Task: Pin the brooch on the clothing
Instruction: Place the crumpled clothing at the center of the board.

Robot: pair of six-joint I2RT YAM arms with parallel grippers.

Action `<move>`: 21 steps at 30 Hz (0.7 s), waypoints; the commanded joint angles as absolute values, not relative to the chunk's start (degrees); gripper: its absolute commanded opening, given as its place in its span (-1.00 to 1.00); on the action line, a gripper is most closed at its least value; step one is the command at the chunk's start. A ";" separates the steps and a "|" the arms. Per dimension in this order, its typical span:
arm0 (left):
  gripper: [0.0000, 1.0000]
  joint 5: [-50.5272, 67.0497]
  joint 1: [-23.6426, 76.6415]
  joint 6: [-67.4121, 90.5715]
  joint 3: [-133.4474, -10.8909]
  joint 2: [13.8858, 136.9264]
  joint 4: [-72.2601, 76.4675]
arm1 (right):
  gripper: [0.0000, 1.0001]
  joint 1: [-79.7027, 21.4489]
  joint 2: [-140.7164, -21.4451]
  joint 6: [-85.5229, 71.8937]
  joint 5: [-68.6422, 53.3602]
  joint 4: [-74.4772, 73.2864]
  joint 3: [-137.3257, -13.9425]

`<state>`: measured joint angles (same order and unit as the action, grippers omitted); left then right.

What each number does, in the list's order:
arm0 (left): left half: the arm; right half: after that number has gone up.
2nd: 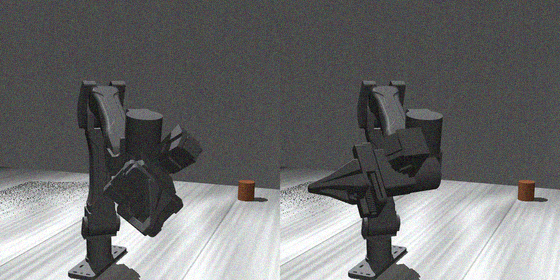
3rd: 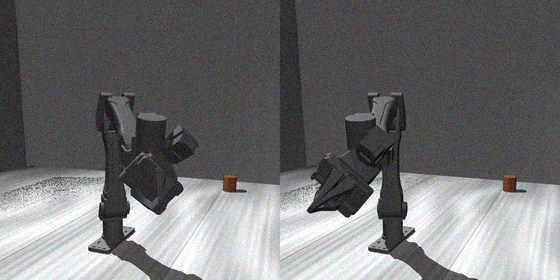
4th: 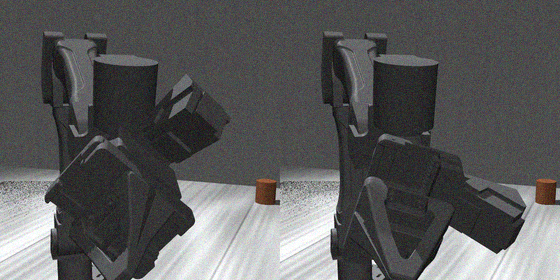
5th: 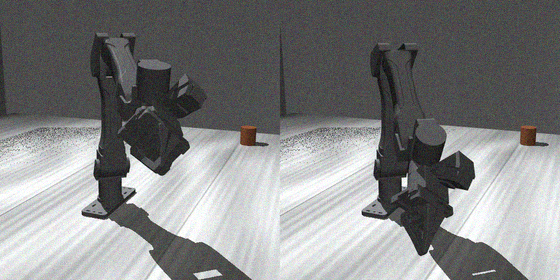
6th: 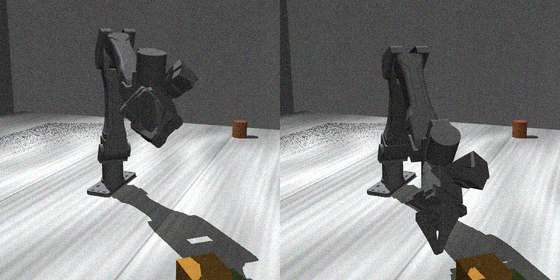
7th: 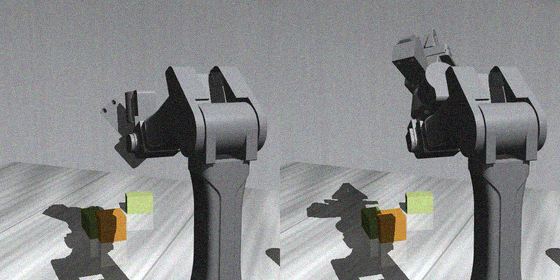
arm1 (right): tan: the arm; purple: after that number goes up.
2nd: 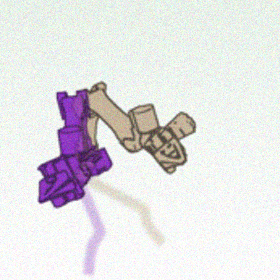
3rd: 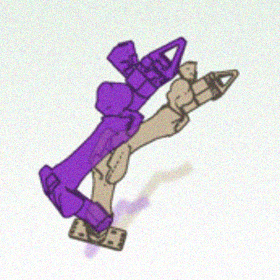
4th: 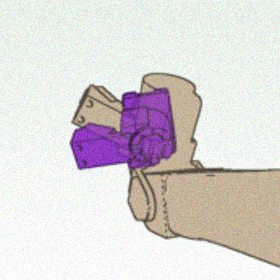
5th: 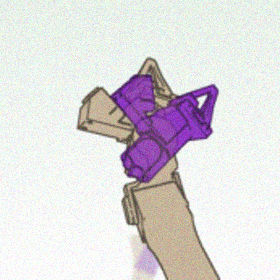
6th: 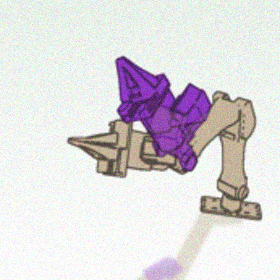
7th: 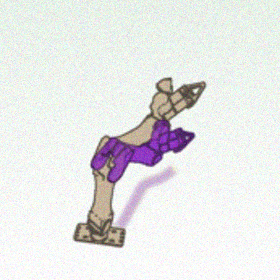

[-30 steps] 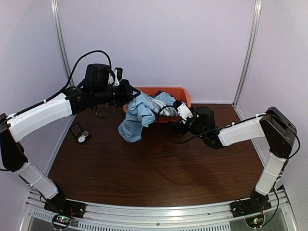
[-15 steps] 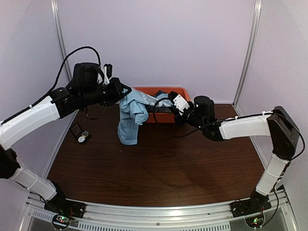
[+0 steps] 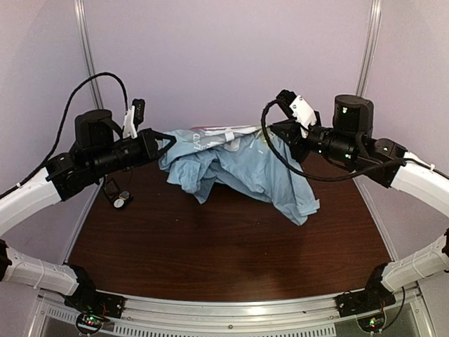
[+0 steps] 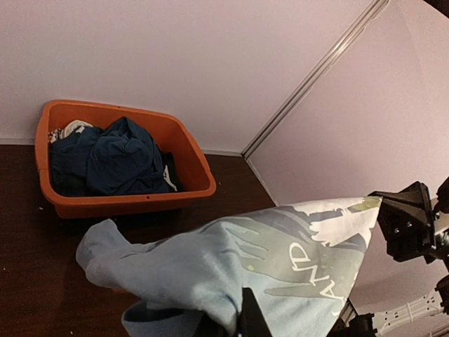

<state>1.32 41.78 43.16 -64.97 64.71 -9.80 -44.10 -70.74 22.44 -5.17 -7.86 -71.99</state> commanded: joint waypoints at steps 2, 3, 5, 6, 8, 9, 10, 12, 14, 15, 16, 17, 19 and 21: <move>-1.00 4.77 42.68 40.61 -53.71 59.88 -3.40 | -1.00 -47.61 -70.23 18.29 -5.74 -28.45 -74.09; -1.00 3.13 42.79 40.90 -52.52 59.33 -5.00 | -1.00 -47.63 -70.60 17.71 -5.49 -29.91 -73.44; -1.00 -1.37 42.80 41.84 -50.37 58.70 -8.60 | -1.00 -47.54 -72.18 17.20 -3.19 -31.44 -71.20; -1.00 -4.04 42.79 43.09 -49.30 58.74 -10.84 | -1.00 -47.47 -73.38 16.95 -1.86 -31.72 -69.98; -1.00 -6.94 42.80 44.89 -46.94 59.63 -13.21 | -1.00 -47.24 -76.89 16.09 -0.29 -31.50 -68.01; -1.00 -8.13 42.80 46.00 -45.95 60.54 -14.10 | -1.00 -46.80 -78.81 15.58 0.81 -31.07 -67.27; -1.00 -9.00 42.80 47.32 -45.02 61.61 -14.77 | -1.00 -46.39 -81.11 14.80 1.91 -30.78 -67.02; -1.00 -9.89 42.80 48.63 -43.48 64.30 -14.39 | -1.00 -45.22 -85.54 13.22 3.07 -30.06 -67.33; -1.00 -11.15 42.80 49.64 -43.25 67.37 -14.80 | -1.00 -44.36 -89.52 12.45 3.58 -28.42 -68.21; -1.00 -11.74 42.80 50.00 -43.34 68.68 -14.91 | -1.00 -44.22 -91.39 12.24 4.15 -27.39 -68.84; -1.00 -12.37 42.79 50.24 -43.52 69.98 -14.88 | -1.00 -44.20 -93.05 12.07 4.94 -26.84 -69.69; -1.00 -12.94 42.74 50.34 -43.77 71.12 -14.68 | -1.00 -44.21 -94.67 11.93 5.45 -27.60 -71.39; -1.00 -14.58 42.72 50.55 -44.60 73.72 -14.81 | -0.82 -44.33 -96.48 11.97 3.94 -29.94 -74.68; -1.00 -16.33 42.71 51.43 -46.51 76.17 -17.10 | -0.44 -45.44 -95.19 13.26 0.62 -31.10 -74.32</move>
<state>-11.51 42.81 49.23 -43.57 72.84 -16.08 -44.29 -97.17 13.34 2.39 -29.15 -70.87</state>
